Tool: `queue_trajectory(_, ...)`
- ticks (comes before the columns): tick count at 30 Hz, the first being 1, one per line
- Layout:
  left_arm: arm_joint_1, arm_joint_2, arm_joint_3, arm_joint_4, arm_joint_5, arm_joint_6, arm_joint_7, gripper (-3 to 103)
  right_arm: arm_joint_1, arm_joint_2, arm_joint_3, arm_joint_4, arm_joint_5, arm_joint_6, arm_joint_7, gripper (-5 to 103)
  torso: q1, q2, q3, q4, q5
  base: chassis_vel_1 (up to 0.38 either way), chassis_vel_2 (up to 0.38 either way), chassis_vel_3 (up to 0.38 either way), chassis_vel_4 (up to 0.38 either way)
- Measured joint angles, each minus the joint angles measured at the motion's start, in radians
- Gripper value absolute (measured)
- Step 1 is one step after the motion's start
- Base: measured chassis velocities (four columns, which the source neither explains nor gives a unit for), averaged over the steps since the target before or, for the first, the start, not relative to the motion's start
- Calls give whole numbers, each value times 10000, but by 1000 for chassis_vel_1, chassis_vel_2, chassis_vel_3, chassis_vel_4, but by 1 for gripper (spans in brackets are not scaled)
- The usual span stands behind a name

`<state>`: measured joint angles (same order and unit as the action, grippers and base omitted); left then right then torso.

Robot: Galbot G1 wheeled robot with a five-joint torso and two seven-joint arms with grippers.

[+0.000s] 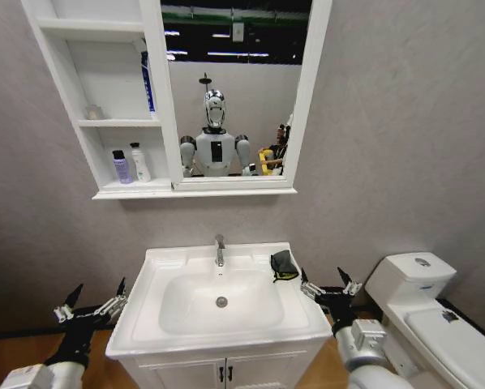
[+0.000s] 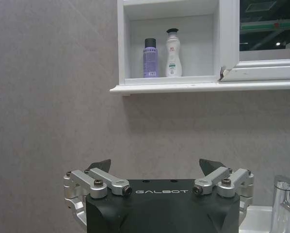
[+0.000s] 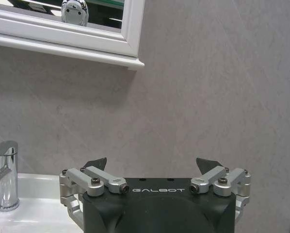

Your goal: Move facial cleanser and shampoo from washbasin to cabinet, then wipe washbasin with towel.

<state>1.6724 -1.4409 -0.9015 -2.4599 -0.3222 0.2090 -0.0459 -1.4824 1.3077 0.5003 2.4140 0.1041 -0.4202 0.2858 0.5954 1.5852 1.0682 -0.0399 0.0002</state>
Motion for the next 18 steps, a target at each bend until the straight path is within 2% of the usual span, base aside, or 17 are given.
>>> queue_trajectory(9, 0, 0, -1, 0, 0, 0, 0, 100, 36, -62, -13, -3, 7, 6, -10, 100, -10, 2, -2, 0, -4, 209, -180, -205, 185)
queue_trajectory(17, 0, 0, 0, 0, 0, 0, 3, 100, 44, -172, -152, 72, 72, -58, -81, 100, -4, 2, 0, 0, 3, 273, -289, -265, 284)
queue_trajectory(18, 0, 0, 0, 0, 0, 0, 1, 100, 13, -171, -196, 78, 72, -60, -107, 100, -11, 4, -4, 0, -6, 337, -350, -373, 342)
